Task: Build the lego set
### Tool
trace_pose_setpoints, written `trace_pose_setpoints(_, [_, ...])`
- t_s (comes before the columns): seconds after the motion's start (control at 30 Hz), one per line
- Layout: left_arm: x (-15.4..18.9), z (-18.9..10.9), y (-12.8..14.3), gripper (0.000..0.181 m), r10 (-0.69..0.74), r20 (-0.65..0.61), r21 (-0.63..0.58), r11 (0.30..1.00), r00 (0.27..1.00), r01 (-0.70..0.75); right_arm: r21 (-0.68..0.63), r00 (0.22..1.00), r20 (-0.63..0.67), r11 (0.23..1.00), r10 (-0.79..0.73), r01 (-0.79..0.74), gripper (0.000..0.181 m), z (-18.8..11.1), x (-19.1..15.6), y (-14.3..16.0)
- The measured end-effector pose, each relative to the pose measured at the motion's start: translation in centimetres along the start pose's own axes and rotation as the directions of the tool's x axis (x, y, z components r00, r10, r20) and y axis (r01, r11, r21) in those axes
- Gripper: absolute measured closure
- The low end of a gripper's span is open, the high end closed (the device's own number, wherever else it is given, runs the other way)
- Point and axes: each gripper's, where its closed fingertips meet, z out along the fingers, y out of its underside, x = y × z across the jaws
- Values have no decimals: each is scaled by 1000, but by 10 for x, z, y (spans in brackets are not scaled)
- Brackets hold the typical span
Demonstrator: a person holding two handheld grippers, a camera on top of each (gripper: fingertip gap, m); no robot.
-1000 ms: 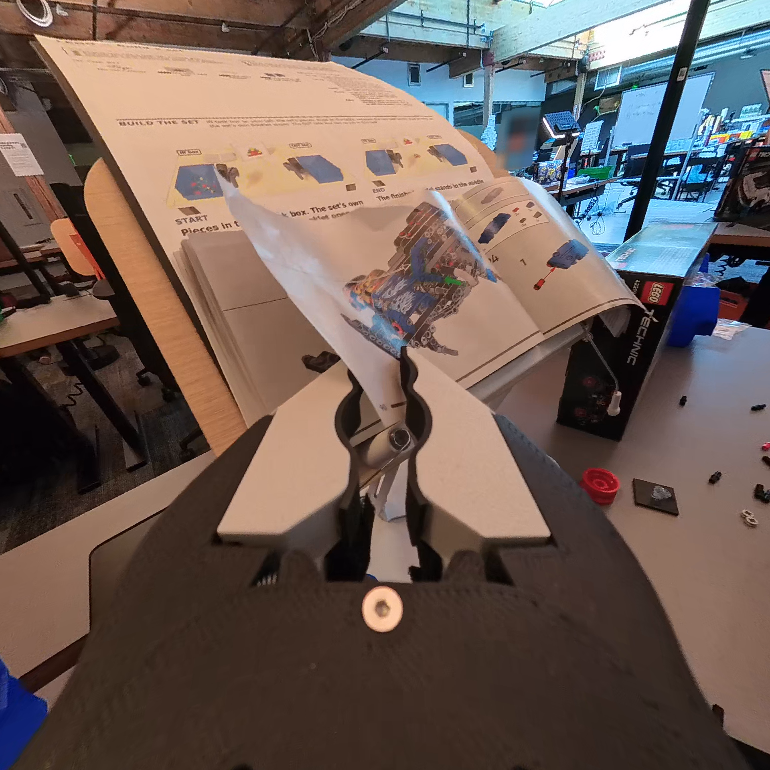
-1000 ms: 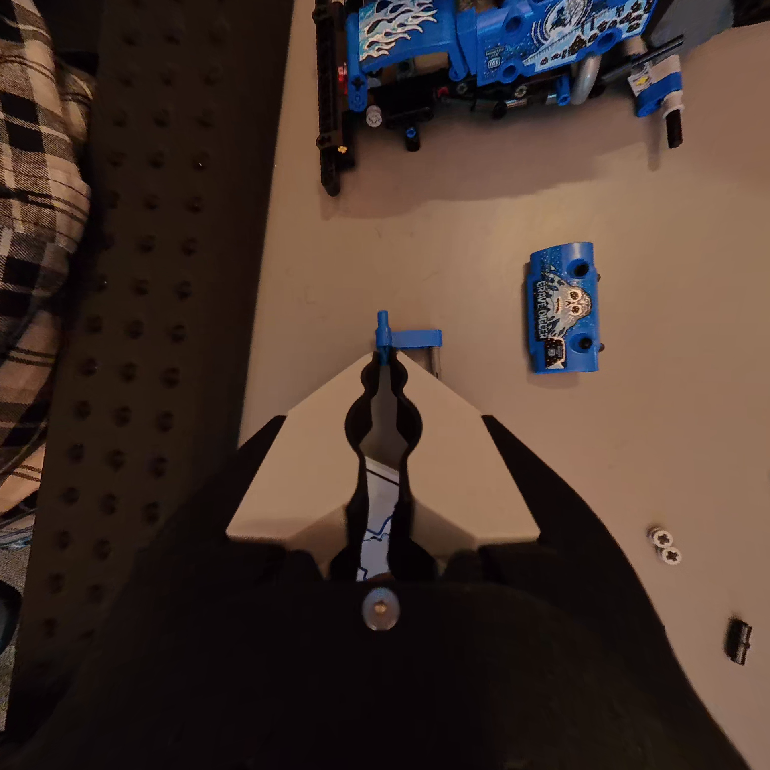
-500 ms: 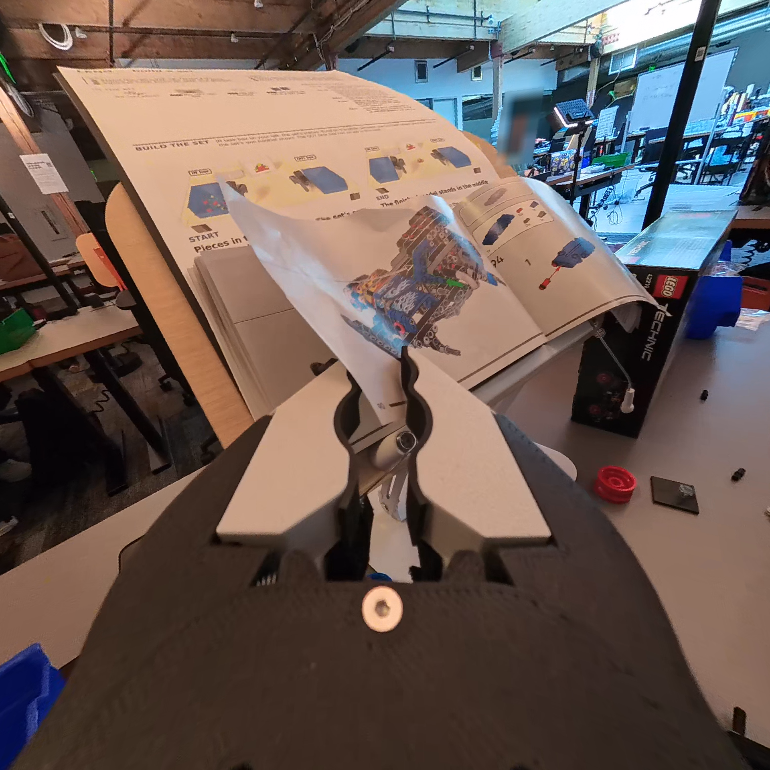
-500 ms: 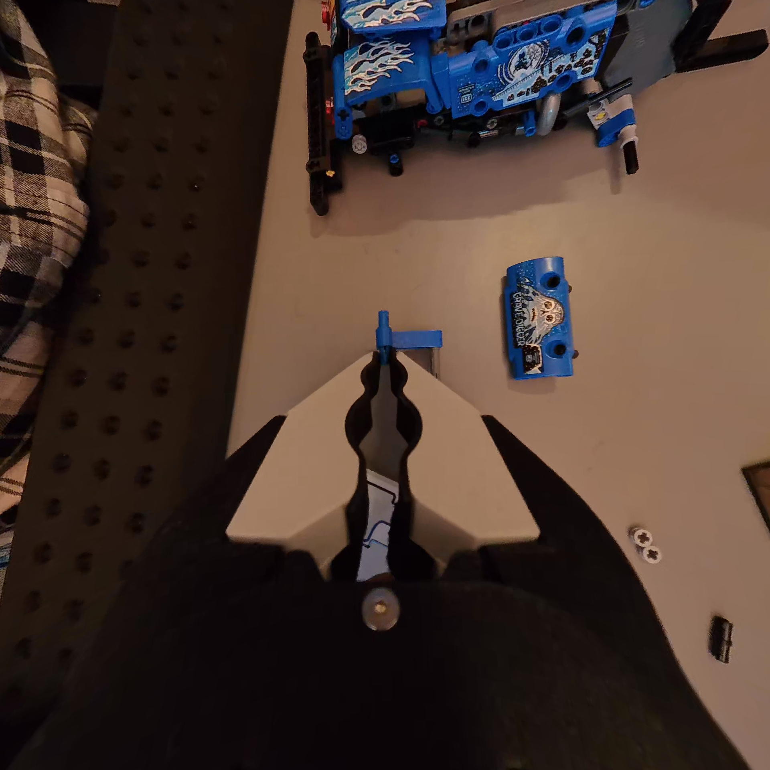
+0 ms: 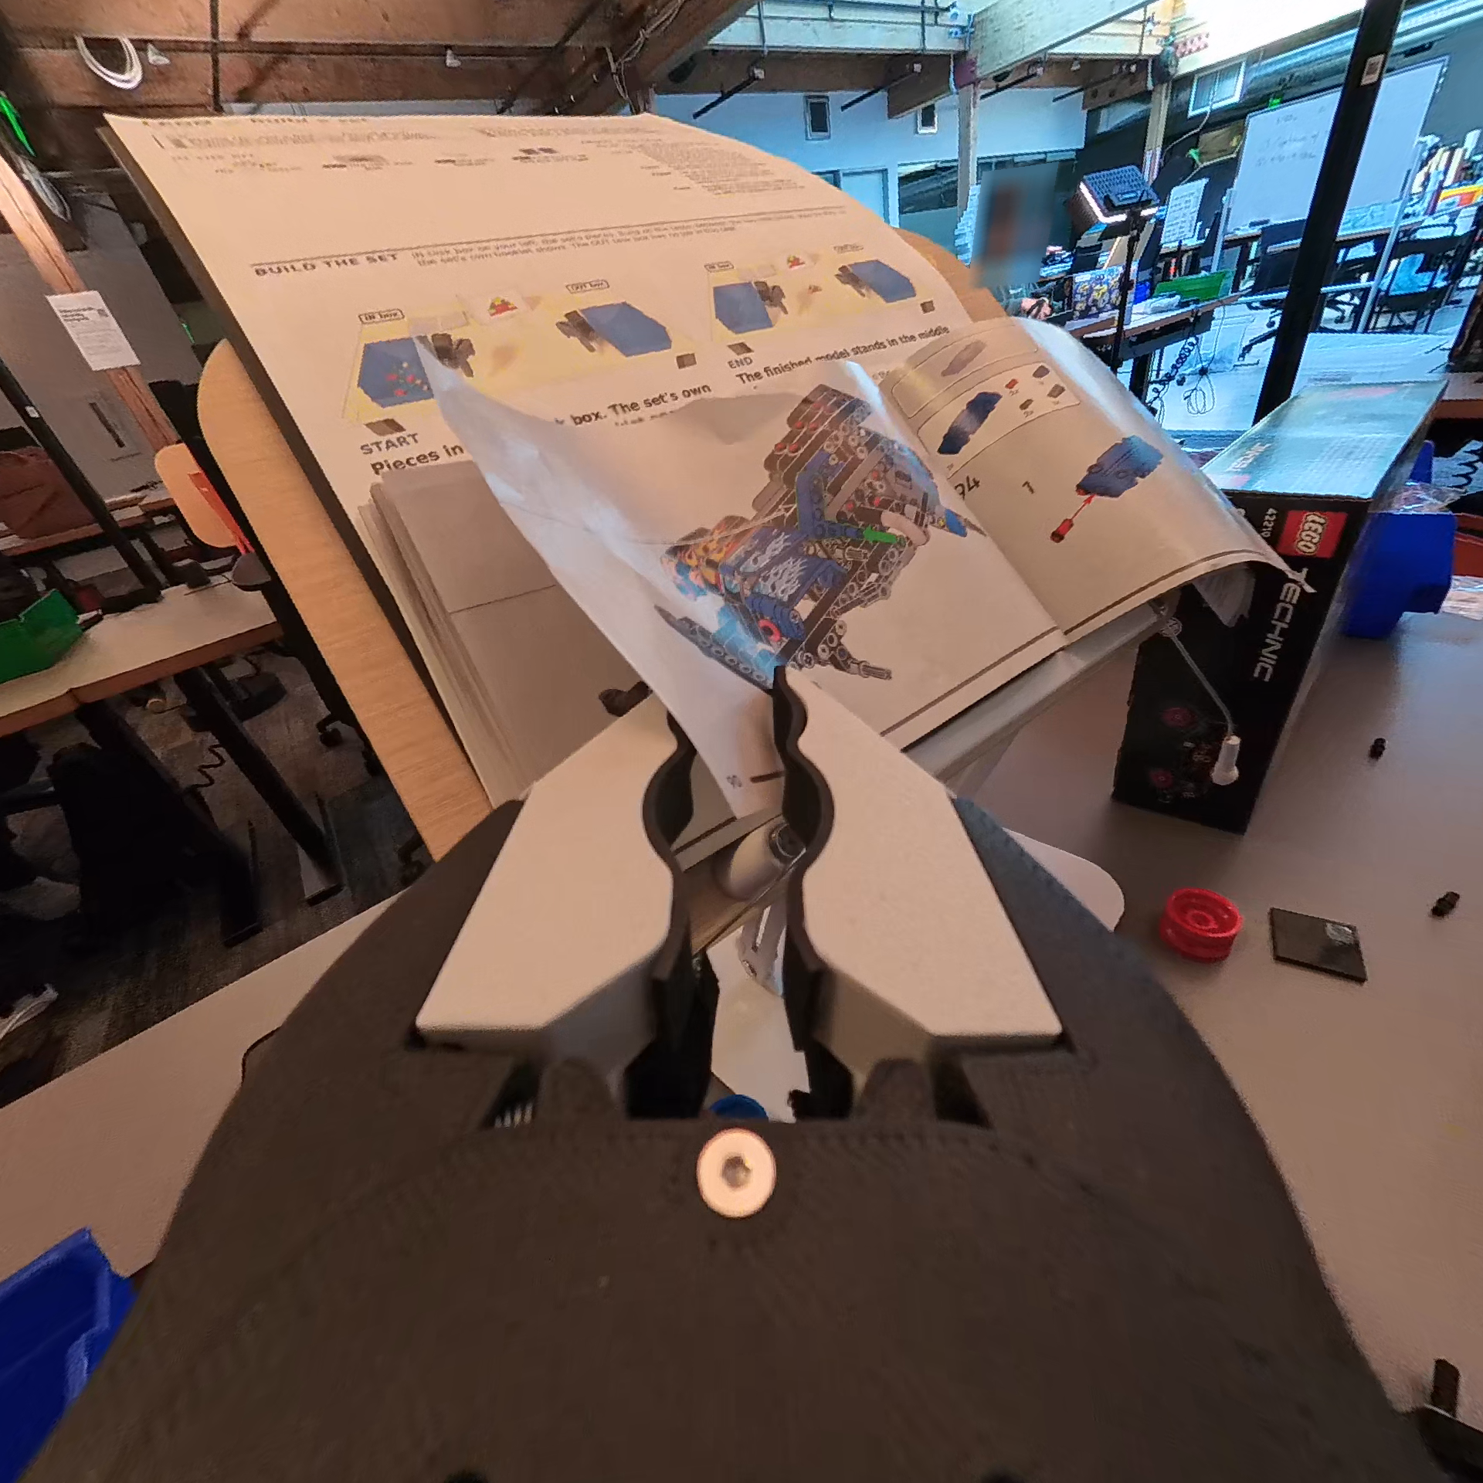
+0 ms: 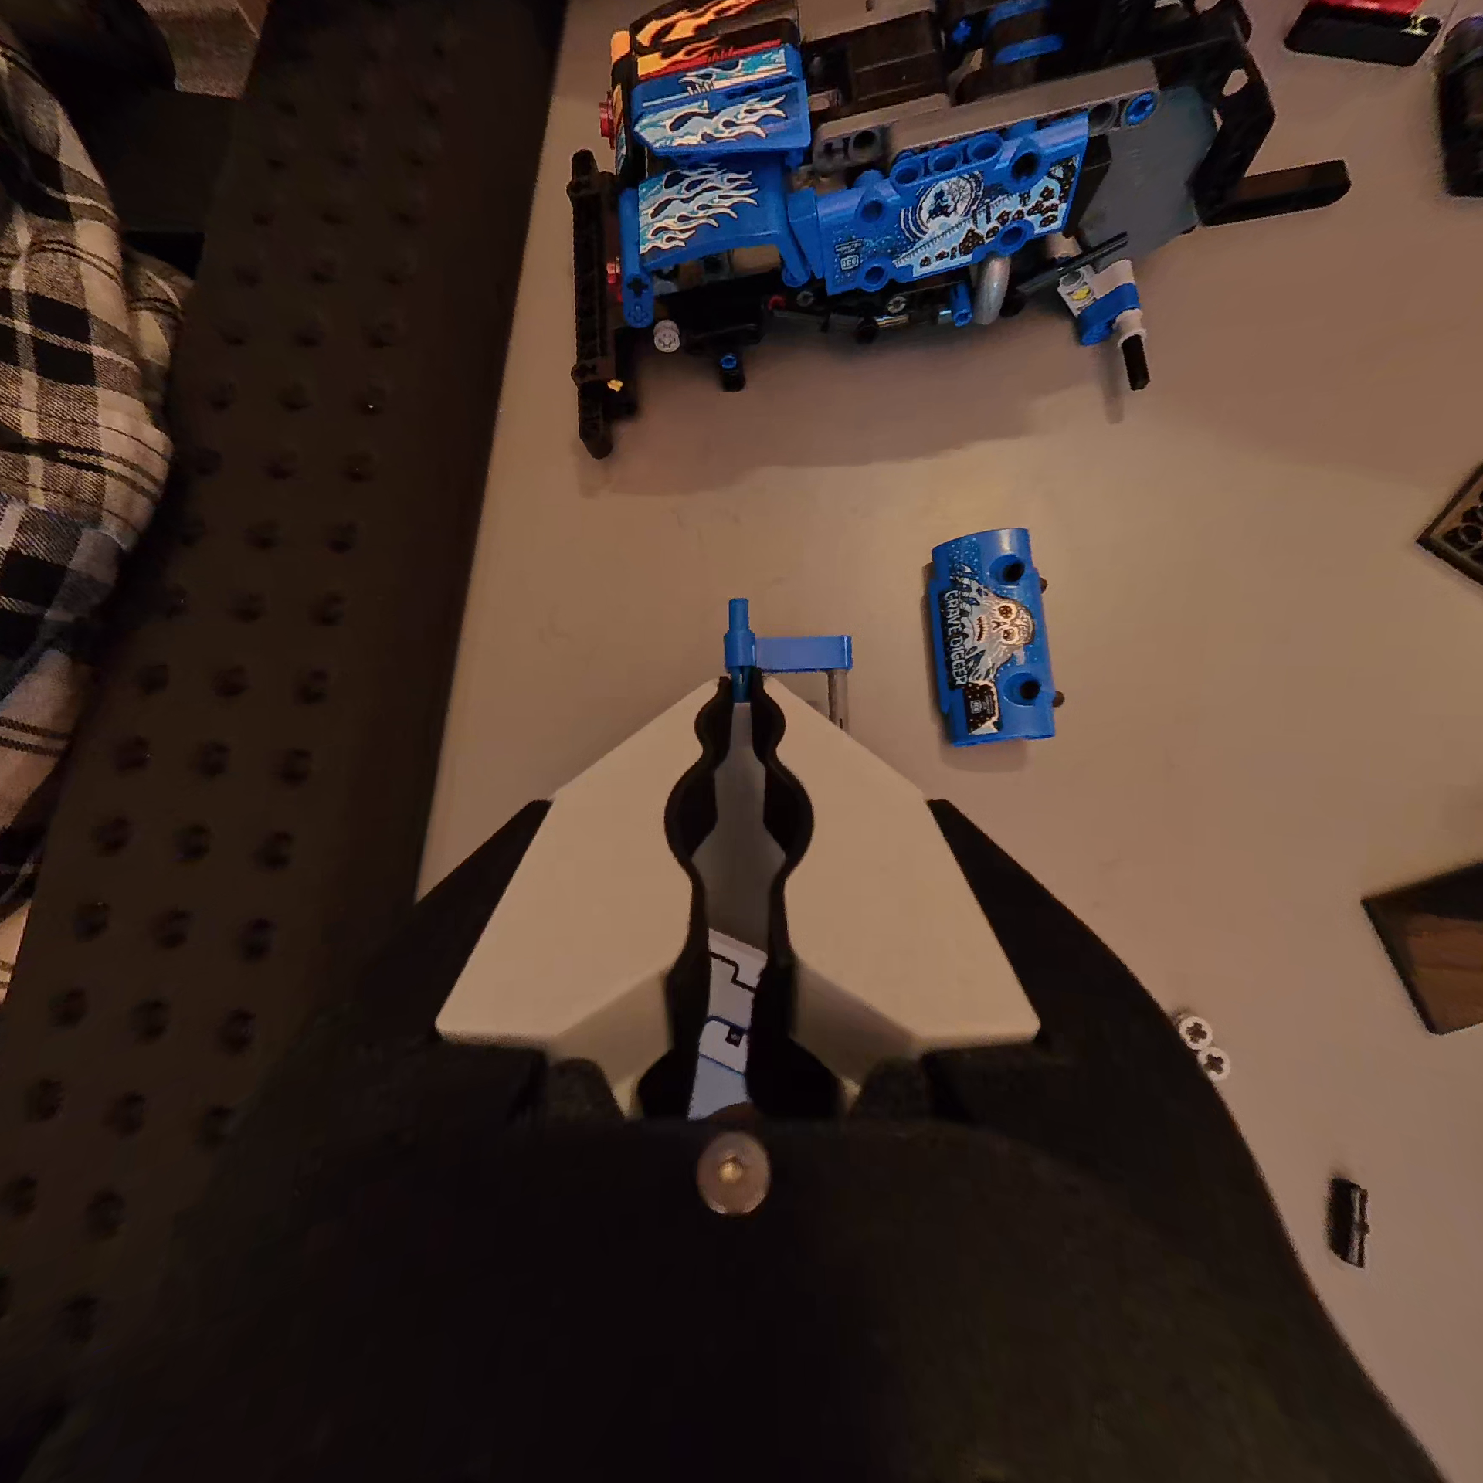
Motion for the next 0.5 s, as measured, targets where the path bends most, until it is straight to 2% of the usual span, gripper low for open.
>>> trace_pose_setpoints(0.5, [-6, 0, 3, 161, 11, 36, -21, 1000, 999, -11, 95, 999, -47, 995, 7, -2, 179, -8, 7, -16])
